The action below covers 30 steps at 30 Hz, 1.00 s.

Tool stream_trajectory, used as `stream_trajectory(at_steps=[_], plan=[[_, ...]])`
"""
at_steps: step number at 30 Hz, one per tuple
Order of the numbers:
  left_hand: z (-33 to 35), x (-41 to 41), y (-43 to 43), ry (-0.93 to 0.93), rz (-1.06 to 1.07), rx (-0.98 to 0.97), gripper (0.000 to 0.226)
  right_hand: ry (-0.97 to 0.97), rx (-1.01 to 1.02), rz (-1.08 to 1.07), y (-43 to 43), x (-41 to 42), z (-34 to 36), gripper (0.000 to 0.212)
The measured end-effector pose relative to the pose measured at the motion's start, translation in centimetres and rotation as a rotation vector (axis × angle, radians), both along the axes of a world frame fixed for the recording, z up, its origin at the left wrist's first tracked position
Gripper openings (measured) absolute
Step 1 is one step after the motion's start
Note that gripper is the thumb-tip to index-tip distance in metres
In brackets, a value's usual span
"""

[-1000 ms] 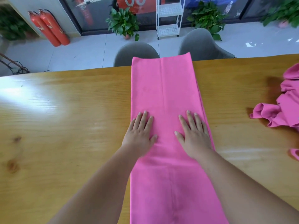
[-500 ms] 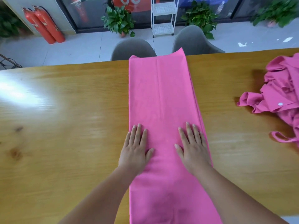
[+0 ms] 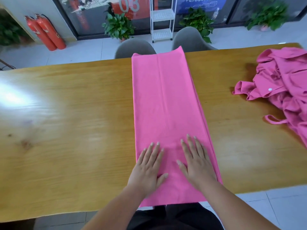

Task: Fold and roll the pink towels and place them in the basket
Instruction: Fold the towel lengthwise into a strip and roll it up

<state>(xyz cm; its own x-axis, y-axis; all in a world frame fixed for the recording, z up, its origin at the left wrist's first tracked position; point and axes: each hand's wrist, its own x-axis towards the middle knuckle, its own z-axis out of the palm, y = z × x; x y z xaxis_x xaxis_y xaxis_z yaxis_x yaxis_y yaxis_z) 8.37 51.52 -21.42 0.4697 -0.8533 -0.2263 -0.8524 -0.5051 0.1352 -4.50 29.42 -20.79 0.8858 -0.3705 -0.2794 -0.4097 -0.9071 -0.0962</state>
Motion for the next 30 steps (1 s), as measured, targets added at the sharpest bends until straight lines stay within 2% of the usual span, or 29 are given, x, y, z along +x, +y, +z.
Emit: stream_trajectory(at_steps=[3, 9, 13, 16, 20, 25, 30], plan=[[-0.6, -1.7, 2.0, 0.016, -0.033, -0.010, 0.085, 0.016, 0.016, 0.039, 1.4, -3.5, 0.1, 0.078], [0.3, -1.7, 1.7, -0.005, -0.072, 0.113, 0.083, 0.077, 0.054, 0.080, 0.5, -3.5, 0.8, 0.081], [2.1, -2.9, 1.6, 0.020, 0.064, 0.167, 0.082, 0.134, 0.070, 0.097, 0.0, -3.0, 1.6, 0.084], [3.9, -4.6, 2.6, 0.044, 0.184, 0.158, 0.076, 0.130, 0.031, 0.093, 0.0, -4.5, 2.1, 0.073], [4.9, -5.3, 3.7, 0.128, 0.231, 0.145, 0.075, 0.117, 0.013, 0.066, 0.8, -7.5, 2.2, 0.068], [5.7, -4.4, 3.2, 0.209, 0.334, 0.147, 0.063, 0.183, 0.058, 0.105, 0.4, -6.7, 4.2, 0.073], [6.7, -3.1, 2.9, 0.246, 0.317, 0.199, 0.055, 0.219, 0.115, 0.071, 0.6, -6.1, 5.6, 0.063]])
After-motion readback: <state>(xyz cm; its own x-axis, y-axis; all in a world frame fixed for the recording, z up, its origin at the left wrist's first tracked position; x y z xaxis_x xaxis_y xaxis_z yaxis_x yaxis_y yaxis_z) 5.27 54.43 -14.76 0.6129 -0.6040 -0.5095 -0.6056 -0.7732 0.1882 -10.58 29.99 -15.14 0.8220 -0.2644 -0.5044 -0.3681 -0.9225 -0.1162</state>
